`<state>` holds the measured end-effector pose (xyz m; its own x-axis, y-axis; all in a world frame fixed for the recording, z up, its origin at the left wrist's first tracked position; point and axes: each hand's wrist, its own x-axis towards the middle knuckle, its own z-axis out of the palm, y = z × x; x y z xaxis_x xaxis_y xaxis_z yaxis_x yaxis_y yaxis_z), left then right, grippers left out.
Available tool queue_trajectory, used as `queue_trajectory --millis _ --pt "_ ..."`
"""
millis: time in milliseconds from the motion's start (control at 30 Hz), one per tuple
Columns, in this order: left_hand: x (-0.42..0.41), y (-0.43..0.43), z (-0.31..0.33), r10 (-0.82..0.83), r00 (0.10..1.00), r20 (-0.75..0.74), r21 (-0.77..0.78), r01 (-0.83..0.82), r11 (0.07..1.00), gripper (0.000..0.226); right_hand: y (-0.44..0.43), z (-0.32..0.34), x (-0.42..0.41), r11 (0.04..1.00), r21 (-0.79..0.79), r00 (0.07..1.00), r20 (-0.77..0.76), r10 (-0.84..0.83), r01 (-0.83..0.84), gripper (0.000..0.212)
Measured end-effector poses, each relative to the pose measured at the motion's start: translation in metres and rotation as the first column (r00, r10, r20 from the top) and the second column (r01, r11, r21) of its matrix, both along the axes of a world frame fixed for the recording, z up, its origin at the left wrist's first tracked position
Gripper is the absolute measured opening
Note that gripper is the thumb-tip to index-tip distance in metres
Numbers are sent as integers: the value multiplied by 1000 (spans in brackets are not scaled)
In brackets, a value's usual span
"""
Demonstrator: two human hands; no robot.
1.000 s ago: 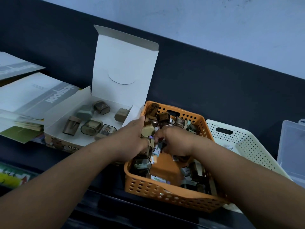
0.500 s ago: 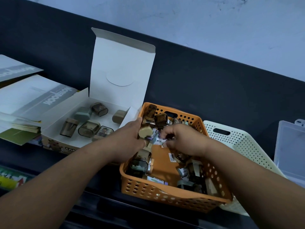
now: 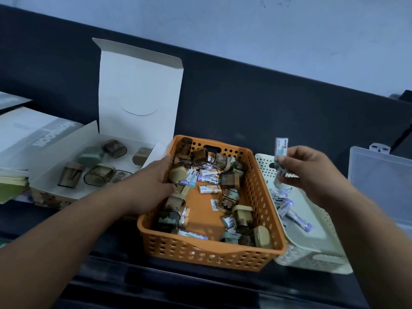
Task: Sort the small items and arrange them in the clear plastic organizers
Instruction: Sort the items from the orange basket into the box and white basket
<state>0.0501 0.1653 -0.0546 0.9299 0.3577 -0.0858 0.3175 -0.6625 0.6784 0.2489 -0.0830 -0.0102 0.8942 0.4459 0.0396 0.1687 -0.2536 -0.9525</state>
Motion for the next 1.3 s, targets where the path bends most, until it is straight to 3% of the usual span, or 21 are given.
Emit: queue_trajectory --millis 133,200,333,467,533,633,700,900,1300 --pt "1 -3 2 17 1000 -2 17 -17 1000 71 -18 -18 12 963 -227 987 -37 -158 145 20" --pt "1 -4 1 21 1000 -5 28 -21 999 73 -17 -24 12 918 -347 981 95 -170 192 31" --pt "0 -4 2 21 1000 -2 22 -21 1000 74 4 -18 -4 827 -504 907 422 -17 250 40" --pt "-2 -9 7 5 999 35 -2 -5 1000 61 46 -8 -30 813 -554 794 568 215 177 38" --pt "-2 -8 7 2 999 38 -4 -2 1000 62 71 -7 -40 774 -632 771 508 384 31 37" --pt "-2 -7 6 11 1000 25 -1 -11 1000 62 104 -16 -44 596 -790 723 327 609 -145 39" --pt "-3 -6 6 19 1000 23 -14 -19 1000 62 123 -23 -41 505 -844 701 249 669 -182 43" --pt "-3 -4 4 34 999 29 -55 -32 998 66 156 -40 -35 358 -910 671 134 729 -207 67" --pt "0 -1 -3 39 999 9 -39 -39 998 75 153 -53 -28 479 -838 676 194 710 -262 47"
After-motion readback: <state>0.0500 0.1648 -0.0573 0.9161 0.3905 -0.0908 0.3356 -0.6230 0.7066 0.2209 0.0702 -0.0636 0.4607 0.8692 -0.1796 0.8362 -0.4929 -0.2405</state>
